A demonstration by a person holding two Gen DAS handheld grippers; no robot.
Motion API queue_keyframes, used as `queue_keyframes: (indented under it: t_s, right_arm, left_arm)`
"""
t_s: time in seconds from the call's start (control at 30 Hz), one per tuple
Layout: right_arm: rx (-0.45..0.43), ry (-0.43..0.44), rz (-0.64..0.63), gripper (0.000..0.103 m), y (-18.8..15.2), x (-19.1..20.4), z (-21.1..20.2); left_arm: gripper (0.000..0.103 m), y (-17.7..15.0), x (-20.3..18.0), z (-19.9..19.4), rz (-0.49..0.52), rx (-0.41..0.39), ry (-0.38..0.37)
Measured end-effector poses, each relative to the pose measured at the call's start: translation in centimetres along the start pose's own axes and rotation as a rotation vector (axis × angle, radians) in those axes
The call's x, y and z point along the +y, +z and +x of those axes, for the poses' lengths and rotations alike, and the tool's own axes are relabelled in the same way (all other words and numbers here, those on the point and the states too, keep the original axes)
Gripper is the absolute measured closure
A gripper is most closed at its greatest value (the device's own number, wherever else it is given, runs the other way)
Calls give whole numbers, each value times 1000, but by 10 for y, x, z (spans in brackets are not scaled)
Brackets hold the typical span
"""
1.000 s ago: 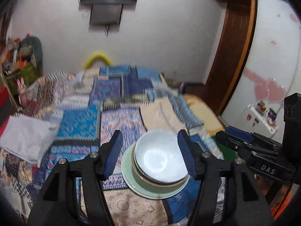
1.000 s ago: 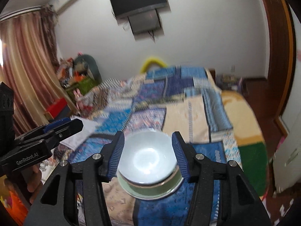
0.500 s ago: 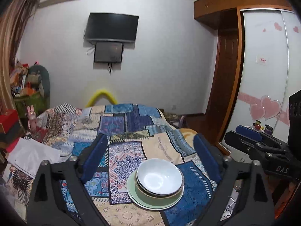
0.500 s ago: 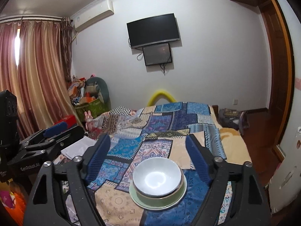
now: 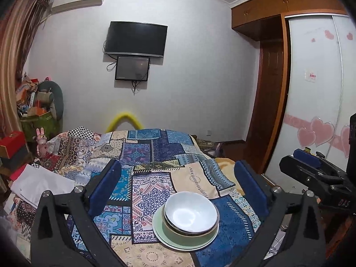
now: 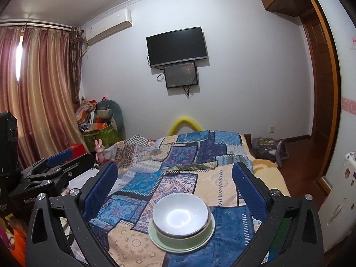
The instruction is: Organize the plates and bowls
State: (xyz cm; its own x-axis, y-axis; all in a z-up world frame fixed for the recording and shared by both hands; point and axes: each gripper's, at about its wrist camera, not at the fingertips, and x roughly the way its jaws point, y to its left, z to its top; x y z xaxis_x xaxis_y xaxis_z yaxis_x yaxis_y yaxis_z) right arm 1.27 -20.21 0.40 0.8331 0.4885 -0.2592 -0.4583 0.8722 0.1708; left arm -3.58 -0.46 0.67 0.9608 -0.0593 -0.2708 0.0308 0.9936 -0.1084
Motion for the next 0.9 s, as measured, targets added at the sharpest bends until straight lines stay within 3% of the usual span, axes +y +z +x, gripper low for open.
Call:
queue_keyframes:
  t_s: [0.9]
  right_arm:
    - [3,-5,15,0,-3,-6,-6]
  left_arm:
    - [0,-6,-3,-1,16,-3,-8]
